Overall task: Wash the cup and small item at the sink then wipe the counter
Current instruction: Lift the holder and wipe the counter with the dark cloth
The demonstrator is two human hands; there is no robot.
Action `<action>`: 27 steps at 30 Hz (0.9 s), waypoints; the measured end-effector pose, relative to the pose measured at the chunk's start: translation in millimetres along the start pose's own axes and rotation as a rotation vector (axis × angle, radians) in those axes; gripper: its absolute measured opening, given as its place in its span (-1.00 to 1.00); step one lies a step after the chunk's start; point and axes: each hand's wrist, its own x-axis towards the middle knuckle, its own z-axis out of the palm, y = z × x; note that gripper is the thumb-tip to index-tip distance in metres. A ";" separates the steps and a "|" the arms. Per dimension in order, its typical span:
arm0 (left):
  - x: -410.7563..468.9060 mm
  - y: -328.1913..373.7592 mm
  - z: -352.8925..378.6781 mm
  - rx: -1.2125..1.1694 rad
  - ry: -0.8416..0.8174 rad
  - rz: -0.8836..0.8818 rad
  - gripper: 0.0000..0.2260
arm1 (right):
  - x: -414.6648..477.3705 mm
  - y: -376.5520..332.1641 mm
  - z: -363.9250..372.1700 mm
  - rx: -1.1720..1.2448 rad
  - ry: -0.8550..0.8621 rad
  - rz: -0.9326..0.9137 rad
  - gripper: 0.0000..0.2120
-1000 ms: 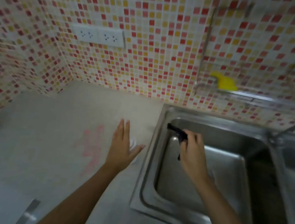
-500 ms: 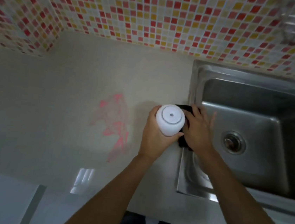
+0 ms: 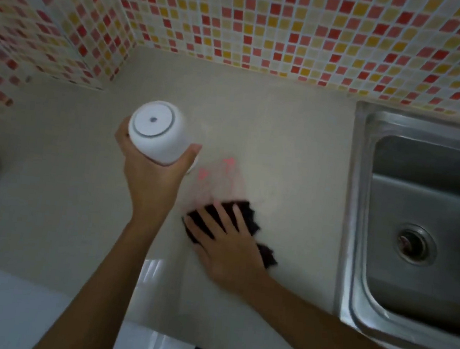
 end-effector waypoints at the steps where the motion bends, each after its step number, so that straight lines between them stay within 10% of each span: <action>1: 1.9 -5.1 -2.3 0.000 0.010 -0.010 -0.19 | 29.2 8.0 0.3 -0.003 0.010 -0.013 -0.55; 8: 10.2 -28.3 -33.0 0.044 -0.003 -0.012 -0.18 | 95.2 130.3 -23.3 -0.055 0.064 0.440 -0.50; 15: 30.3 -25.2 -33.6 -0.001 0.002 -0.017 -0.17 | -53.2 -36.7 -7.7 -0.040 -0.095 0.118 -0.50; 20: 38.3 -23.0 -29.0 0.003 -0.020 0.034 -0.18 | 61.4 -7.2 -7.3 -0.034 -0.087 -0.134 -0.57; 27: 49.0 -27.9 -53.0 0.051 -0.071 0.106 -0.16 | 196.3 127.1 -18.8 0.008 0.028 0.482 -0.50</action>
